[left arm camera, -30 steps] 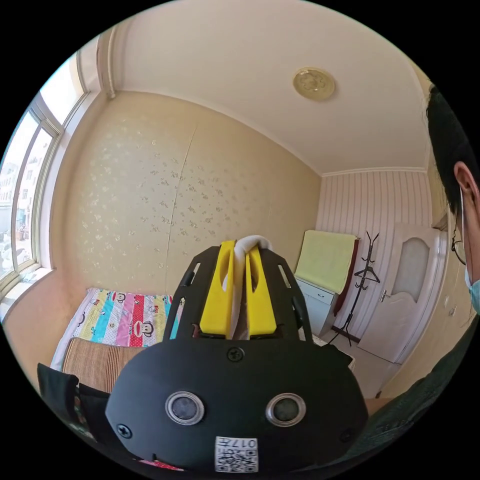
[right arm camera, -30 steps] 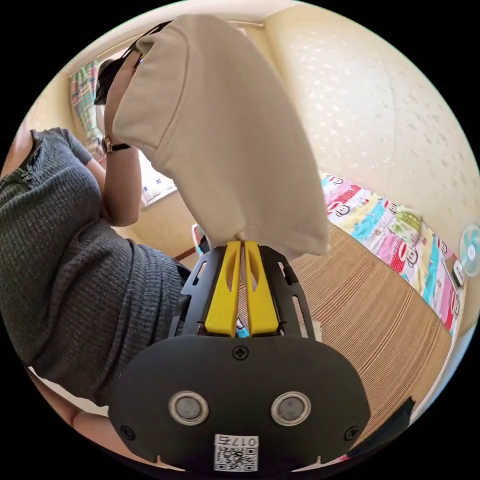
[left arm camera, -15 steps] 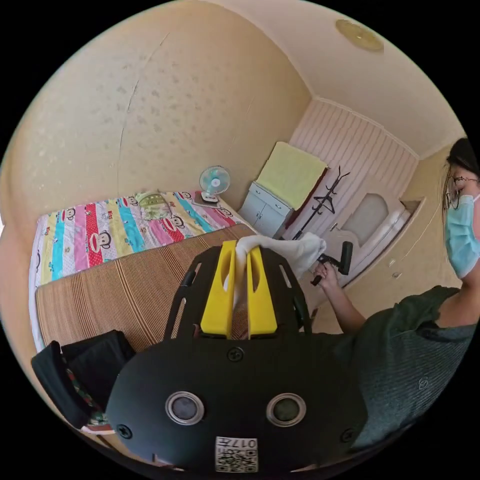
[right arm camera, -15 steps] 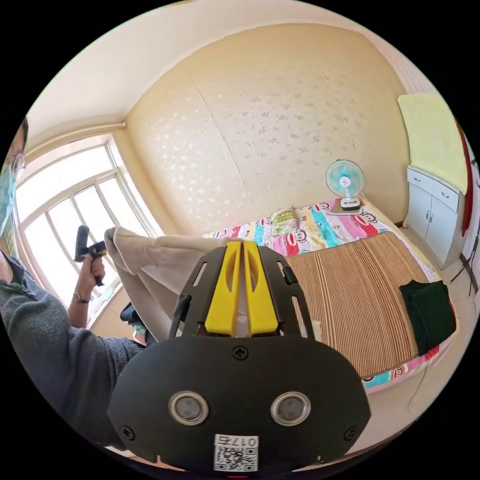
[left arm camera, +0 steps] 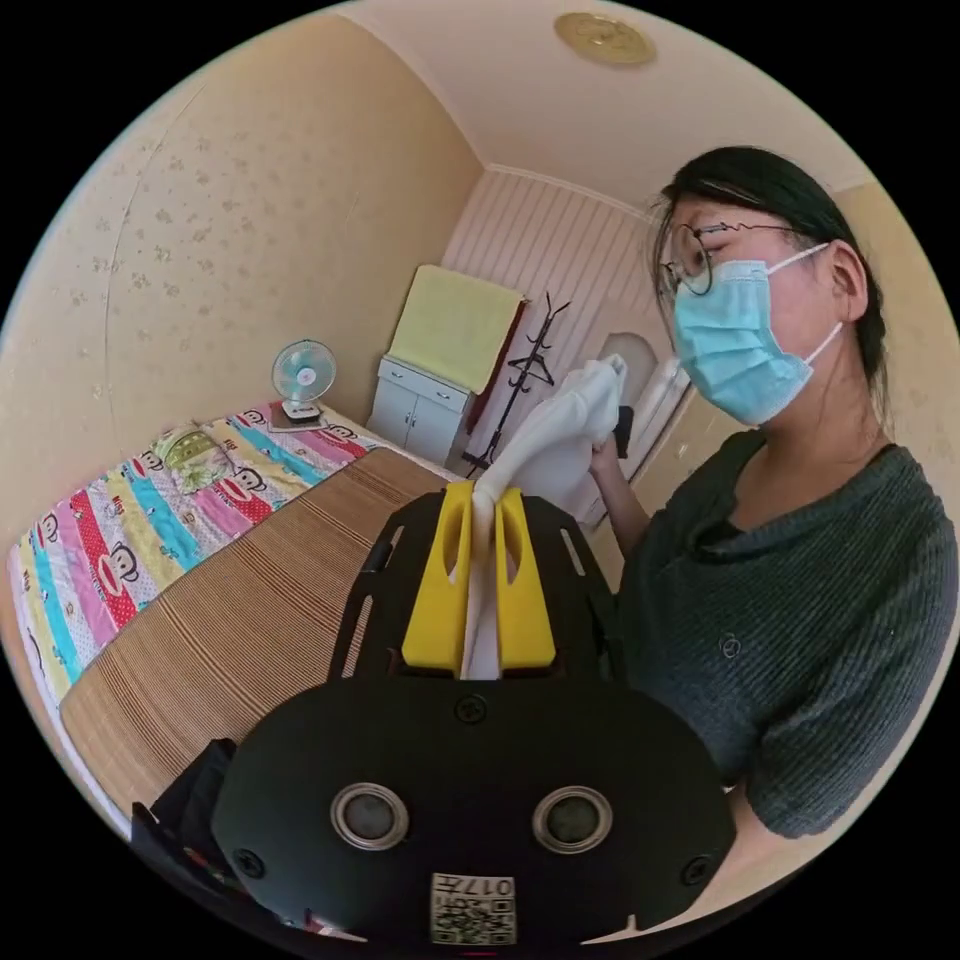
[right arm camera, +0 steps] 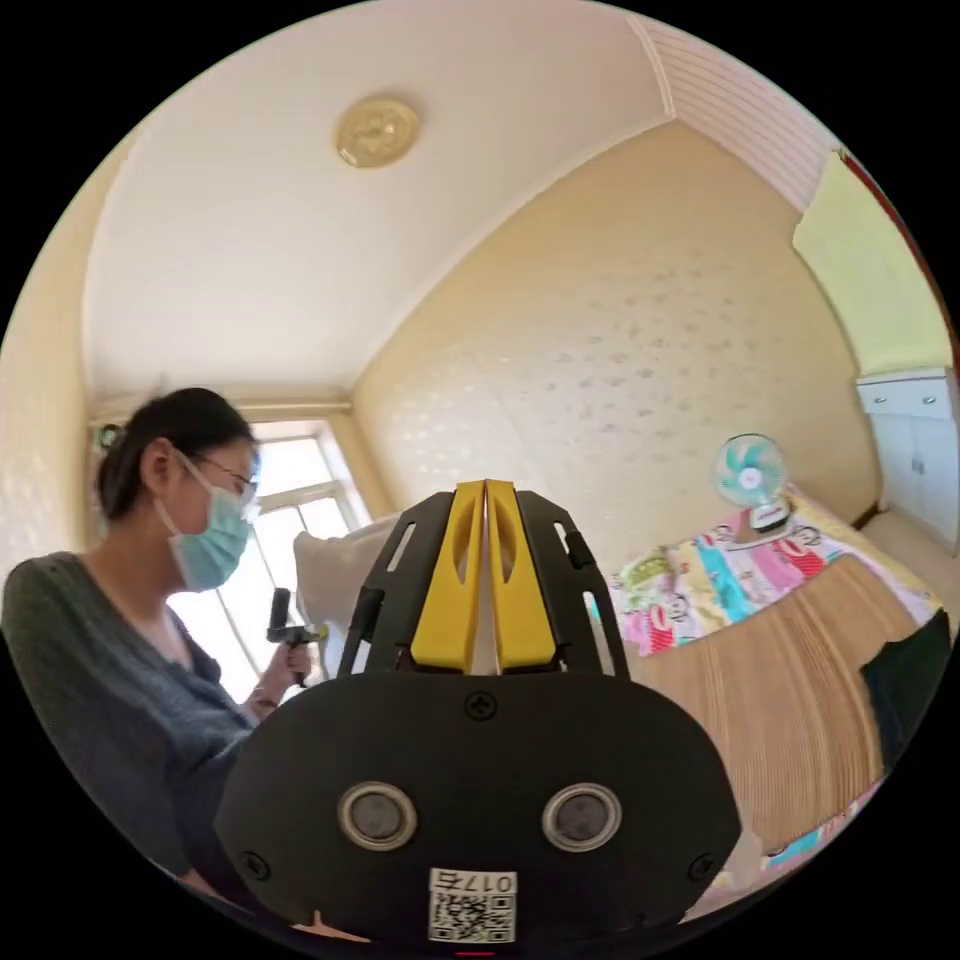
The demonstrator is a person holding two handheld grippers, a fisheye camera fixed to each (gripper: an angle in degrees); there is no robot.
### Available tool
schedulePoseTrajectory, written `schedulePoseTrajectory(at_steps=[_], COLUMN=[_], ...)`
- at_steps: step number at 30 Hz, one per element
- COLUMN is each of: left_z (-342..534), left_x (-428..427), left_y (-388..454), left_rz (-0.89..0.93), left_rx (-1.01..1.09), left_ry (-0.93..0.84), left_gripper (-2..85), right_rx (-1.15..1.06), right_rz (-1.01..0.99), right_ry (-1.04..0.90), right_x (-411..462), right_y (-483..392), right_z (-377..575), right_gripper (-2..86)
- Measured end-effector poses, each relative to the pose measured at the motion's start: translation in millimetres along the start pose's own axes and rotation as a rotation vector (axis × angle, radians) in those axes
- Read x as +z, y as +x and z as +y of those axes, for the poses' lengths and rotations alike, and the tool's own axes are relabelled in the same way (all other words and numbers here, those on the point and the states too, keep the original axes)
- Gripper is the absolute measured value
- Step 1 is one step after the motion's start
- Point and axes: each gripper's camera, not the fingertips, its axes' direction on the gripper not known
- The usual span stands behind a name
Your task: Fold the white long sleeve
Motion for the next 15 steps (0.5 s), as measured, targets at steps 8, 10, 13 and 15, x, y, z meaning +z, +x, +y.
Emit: schedulePoseTrajectory(at_steps=[8, 10, 13, 15], left_z=[7.2, 62.7, 163.4, 214.2], left_x=[120.0, 167.0, 187.7, 188.8], left_y=[-283.1, -387.9, -453.0, -448.4], left_rz=[-0.398, -0.583, -0.732, -0.696], left_rx=[-0.459, -0.705, -1.056, -1.100], left_ry=[-0.130, -0.194, -0.220, -0.133], left_gripper=[4.8, 5.3, 4.8, 4.8], right_rx=[-0.063, -0.025, -0.018, -0.032], right_rz=[0.542, 0.577, 0.424, 0.407], right_ry=[-0.394, -0.644, -1.042, -1.214], right_x=[261.6, 332.5, 397.0, 401.7], right_y=[169.0, 224.1, 272.5, 279.7], right_z=[-61.4, -21.0, 80.8, 143.0], right_gripper=[1.0, 1.5, 3.5, 5.8])
